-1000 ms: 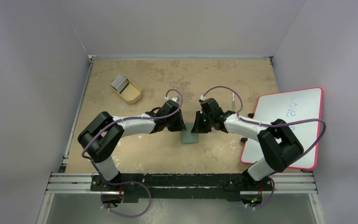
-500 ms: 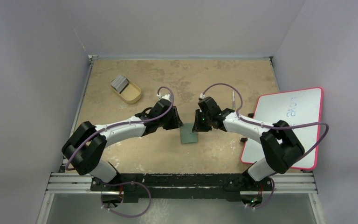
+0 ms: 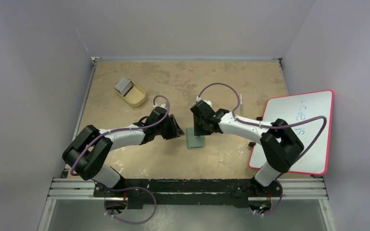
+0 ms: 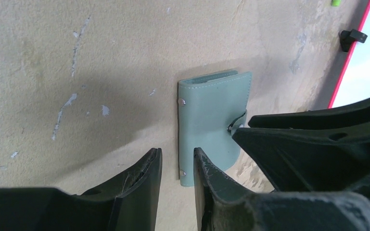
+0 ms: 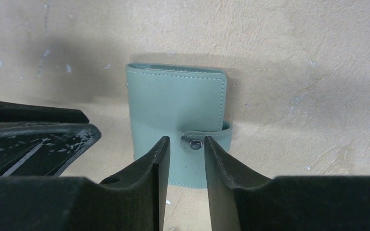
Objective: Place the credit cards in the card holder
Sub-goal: Close the card holder at the center of the board.
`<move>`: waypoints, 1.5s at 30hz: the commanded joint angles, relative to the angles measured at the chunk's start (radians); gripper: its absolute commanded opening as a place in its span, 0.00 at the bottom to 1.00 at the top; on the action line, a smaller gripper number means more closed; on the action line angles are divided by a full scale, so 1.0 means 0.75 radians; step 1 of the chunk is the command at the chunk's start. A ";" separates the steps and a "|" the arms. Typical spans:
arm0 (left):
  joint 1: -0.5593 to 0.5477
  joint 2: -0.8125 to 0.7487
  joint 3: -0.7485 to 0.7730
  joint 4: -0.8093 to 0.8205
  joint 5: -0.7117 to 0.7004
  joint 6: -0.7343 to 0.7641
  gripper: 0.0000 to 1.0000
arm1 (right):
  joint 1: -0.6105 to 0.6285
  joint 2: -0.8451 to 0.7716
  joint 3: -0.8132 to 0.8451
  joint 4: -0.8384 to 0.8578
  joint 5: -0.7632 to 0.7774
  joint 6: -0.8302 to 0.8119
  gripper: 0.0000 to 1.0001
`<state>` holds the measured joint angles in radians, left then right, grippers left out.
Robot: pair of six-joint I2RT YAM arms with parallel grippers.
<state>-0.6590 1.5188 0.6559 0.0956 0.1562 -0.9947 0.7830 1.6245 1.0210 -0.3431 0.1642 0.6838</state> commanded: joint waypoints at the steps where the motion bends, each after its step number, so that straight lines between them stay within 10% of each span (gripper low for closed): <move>1: 0.012 -0.017 -0.010 0.114 0.056 -0.024 0.29 | 0.034 0.035 0.076 -0.083 0.100 0.028 0.37; 27: 0.012 0.021 -0.041 0.161 0.082 -0.011 0.26 | 0.098 0.070 0.114 -0.207 0.258 0.096 0.01; 45: 0.008 0.196 -0.024 0.289 0.162 -0.027 0.25 | 0.087 0.023 0.014 -0.007 0.084 0.026 0.05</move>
<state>-0.6548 1.6386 0.6296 0.2573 0.2558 -1.0115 0.8497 1.6592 1.0386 -0.3862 0.2569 0.7223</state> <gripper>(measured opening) 0.256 0.034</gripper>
